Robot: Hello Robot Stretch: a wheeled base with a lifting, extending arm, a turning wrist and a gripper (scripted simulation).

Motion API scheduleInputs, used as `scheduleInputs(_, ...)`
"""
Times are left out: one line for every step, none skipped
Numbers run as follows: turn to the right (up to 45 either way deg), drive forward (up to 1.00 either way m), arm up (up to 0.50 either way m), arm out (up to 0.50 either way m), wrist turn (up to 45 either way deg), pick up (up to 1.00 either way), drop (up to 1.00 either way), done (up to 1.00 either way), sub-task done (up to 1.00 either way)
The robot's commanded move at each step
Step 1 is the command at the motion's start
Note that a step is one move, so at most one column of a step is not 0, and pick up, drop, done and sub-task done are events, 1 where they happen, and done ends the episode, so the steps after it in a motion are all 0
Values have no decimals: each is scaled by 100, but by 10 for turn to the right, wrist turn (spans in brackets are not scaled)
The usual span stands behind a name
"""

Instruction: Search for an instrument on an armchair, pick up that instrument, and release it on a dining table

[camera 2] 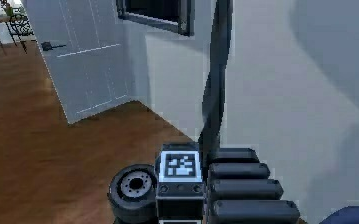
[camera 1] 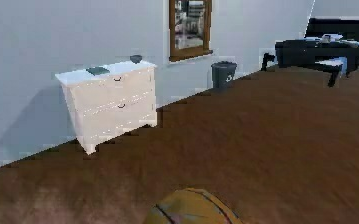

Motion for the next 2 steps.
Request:
scheduleInputs(390, 0, 0, 0, 0, 0, 0, 0, 0)
scheduleInputs(0, 100, 0, 0, 0, 0, 0, 0, 0)
